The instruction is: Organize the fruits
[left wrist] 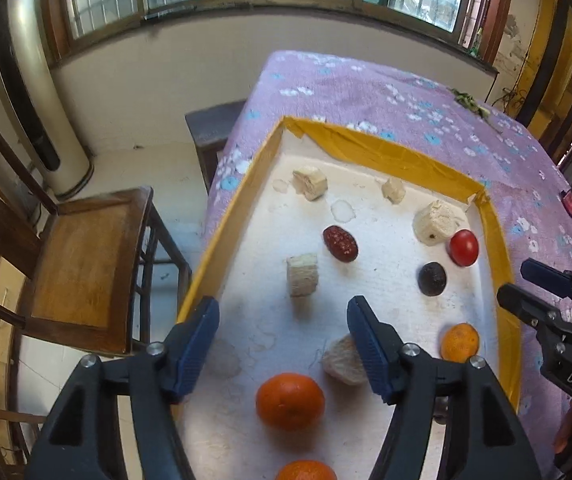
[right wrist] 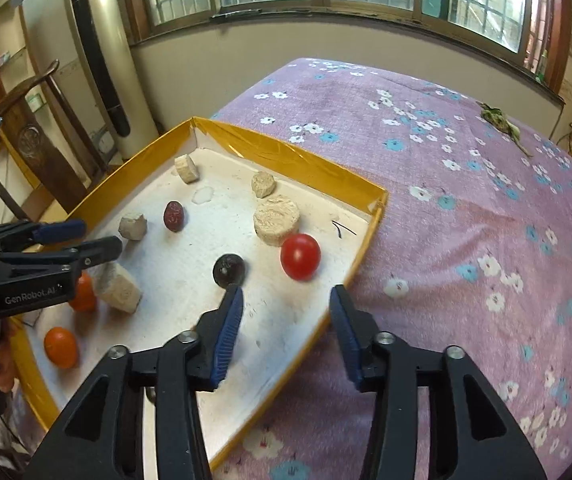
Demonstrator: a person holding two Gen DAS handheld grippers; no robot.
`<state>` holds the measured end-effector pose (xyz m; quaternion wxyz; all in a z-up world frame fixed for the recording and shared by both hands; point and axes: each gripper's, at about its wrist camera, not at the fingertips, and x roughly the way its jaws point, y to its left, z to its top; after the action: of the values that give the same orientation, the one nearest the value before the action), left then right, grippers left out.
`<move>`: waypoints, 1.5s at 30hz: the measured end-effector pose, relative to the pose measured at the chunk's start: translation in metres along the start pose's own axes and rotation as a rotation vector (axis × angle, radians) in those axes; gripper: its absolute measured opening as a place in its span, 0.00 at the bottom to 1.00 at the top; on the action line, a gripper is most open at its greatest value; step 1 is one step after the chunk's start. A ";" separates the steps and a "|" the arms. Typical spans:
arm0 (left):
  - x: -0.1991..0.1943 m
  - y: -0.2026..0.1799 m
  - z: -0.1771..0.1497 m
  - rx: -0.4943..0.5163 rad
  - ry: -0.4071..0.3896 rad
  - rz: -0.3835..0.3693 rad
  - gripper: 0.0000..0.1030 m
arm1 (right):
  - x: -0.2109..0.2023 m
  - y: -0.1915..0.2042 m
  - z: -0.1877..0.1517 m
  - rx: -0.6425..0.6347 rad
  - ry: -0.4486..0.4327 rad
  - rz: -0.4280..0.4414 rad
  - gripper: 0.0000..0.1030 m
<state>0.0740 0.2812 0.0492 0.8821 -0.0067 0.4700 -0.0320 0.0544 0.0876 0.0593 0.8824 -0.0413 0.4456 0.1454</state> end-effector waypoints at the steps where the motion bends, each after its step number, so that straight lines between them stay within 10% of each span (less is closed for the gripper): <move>1: -0.004 0.000 -0.001 0.000 -0.009 0.008 0.68 | -0.004 -0.001 -0.003 0.009 -0.002 0.003 0.50; 18: -0.072 -0.052 -0.075 -0.151 -0.117 0.122 0.96 | -0.069 -0.027 -0.092 0.041 -0.012 0.012 0.93; 45: -0.117 -0.055 -0.140 -0.095 -0.211 0.185 0.99 | -0.113 -0.003 -0.135 0.076 -0.098 -0.108 0.99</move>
<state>-0.1105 0.2361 0.0703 0.9245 -0.0082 0.3742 0.0727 -0.1119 0.0327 0.0683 0.9106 -0.0245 0.4042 0.0824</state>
